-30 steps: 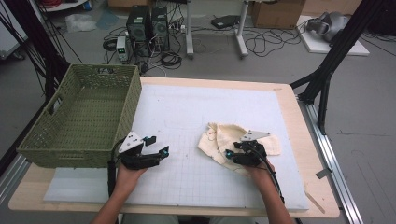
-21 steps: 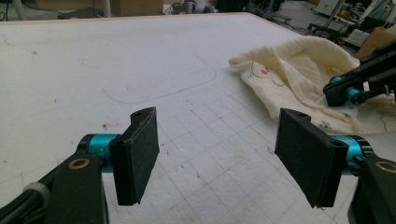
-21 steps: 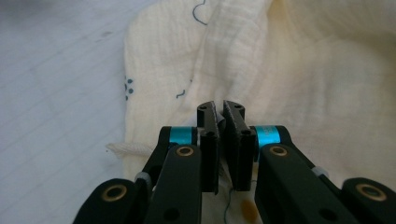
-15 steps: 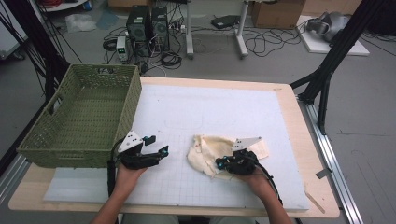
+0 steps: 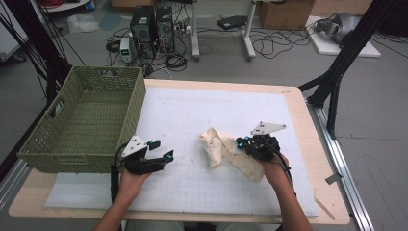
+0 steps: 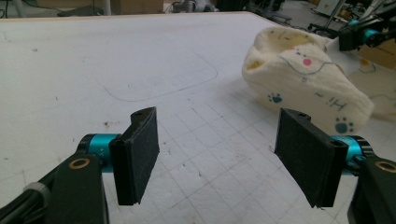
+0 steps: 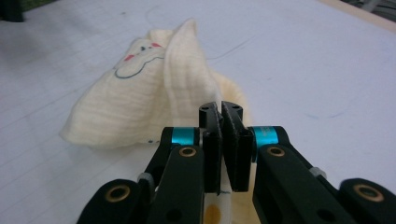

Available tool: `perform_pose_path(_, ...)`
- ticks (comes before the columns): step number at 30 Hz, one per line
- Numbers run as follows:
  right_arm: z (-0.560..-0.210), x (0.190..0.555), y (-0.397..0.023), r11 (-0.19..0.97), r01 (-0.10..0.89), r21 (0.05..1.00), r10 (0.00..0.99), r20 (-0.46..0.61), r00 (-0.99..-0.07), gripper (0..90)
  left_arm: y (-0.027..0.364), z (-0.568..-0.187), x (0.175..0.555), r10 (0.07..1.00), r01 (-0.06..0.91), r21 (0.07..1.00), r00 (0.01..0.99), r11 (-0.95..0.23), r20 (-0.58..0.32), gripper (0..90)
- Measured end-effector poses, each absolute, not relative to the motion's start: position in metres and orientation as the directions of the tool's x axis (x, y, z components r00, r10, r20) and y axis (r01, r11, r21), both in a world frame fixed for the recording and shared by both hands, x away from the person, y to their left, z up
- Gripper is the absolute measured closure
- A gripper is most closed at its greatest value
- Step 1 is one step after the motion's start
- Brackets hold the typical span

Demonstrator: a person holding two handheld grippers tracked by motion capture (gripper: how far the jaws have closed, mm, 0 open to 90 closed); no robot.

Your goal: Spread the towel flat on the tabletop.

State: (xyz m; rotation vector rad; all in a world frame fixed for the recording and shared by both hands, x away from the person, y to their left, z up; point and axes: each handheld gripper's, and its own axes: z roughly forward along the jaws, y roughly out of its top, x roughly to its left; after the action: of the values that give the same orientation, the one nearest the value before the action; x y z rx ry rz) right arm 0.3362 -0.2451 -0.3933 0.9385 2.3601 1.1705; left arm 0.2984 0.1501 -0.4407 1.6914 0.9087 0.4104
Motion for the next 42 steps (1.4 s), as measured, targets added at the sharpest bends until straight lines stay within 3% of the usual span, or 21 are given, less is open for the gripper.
perform_pose_path(4, -0.393, 0.343, -0.247, 0.461, 0.412, 0.786, 0.714, -0.052, -0.699, 84.3, 0.150, -0.441, 0.298, 0.742, 0.359, 0.929, 0.646, -0.087, -0.180, 30.4)
perform_pose_path(6, -0.397, 0.345, -0.248, 0.452, 0.440, 0.776, 0.697, 0.000, -0.717, 76.0, 0.150, -0.441, 0.298, 0.740, 0.357, 0.930, 0.648, -0.085, -0.181, 30.4)
perform_pose_path(9, -0.398, 0.340, -0.244, 0.487, 0.435, 0.757, 0.690, -0.029, -0.723, 71.5, 0.150, -0.441, 0.298, 0.740, 0.359, 0.930, 0.647, -0.085, -0.182, 30.4)
perform_pose_path(22, -0.390, 0.300, -0.235, 0.463, 0.306, 0.832, 0.657, -0.090, -0.749, 48.9, 0.150, -0.440, 0.298, 0.739, 0.356, 0.930, 0.650, -0.089, -0.178, 30.4)
perform_pose_path(28, -0.406, 0.294, -0.222, 0.545, 0.302, 0.782, 0.641, -0.157, -0.751, 61.9, 0.149, -0.440, 0.298, 0.736, 0.355, 0.930, 0.654, -0.093, -0.176, 30.4)
perform_pose_path(30, -0.409, 0.296, -0.220, 0.559, 0.312, 0.768, 0.636, -0.156, -0.756, 78.5, 0.149, -0.440, 0.298, 0.736, 0.356, 0.930, 0.653, -0.092, -0.177, 30.4)
perform_pose_path(32, -0.408, 0.298, -0.219, 0.555, 0.308, 0.772, 0.622, -0.140, -0.770, 89.2, 0.149, -0.440, 0.298, 0.738, 0.356, 0.930, 0.652, -0.093, -0.176, 30.4)
perform_pose_path(42, -0.375, 0.319, -0.207, 0.481, 0.267, 0.835, 0.636, -0.123, -0.762, 89.6, 0.148, -0.441, 0.299, 0.736, 0.357, 0.929, 0.653, -0.092, -0.178, 30.4)
